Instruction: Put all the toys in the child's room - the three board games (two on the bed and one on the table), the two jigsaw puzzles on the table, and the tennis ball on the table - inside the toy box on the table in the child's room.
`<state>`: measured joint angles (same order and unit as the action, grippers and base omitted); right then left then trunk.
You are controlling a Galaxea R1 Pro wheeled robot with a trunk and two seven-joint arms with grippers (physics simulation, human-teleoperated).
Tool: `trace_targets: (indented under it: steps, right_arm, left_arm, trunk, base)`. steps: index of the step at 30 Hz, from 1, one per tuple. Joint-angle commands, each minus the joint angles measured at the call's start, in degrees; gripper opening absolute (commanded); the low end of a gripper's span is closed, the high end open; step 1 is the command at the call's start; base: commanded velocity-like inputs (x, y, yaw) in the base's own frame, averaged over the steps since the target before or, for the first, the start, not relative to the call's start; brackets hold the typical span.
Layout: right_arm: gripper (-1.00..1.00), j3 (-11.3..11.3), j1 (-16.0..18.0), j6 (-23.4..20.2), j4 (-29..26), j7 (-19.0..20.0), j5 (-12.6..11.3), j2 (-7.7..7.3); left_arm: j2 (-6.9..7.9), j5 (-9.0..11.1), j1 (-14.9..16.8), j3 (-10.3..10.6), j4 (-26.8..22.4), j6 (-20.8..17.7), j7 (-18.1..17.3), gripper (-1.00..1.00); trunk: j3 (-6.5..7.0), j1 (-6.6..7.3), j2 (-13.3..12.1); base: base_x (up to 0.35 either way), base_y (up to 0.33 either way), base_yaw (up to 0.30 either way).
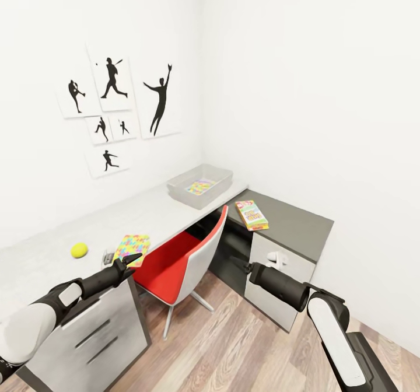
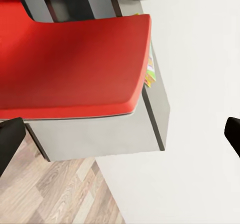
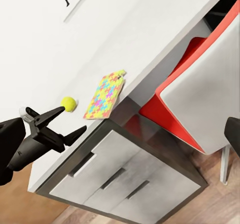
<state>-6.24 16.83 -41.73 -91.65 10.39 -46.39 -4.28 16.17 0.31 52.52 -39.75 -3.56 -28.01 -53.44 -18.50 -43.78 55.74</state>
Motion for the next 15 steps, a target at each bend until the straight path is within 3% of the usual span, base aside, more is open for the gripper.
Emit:
trace_targets:
  steps: [1, 15]
  right_arm:
    - [1.0, 0.0, 0.0, -0.2, 0.0, 0.2, 0.2, -0.02]
    - [1.0, 0.0, 0.0, 0.0, 0.0, 0.2, 0.3, 0.04]
  left_arm:
    - [-0.03, 0.0, 0.0, -0.1, 0.0, -0.5, -0.1, 1.0]
    - [-1.94, 0.0, 0.0, -0.1, 0.0, -0.5, 0.1, 1.0]
  trunk:
    - [-0.26, -0.23, 0.5]
    - [-2.77, -3.31, 6.1]
  base:
    - [0.0, 0.0, 0.0]
    - [0.0, 0.0, 0.0]
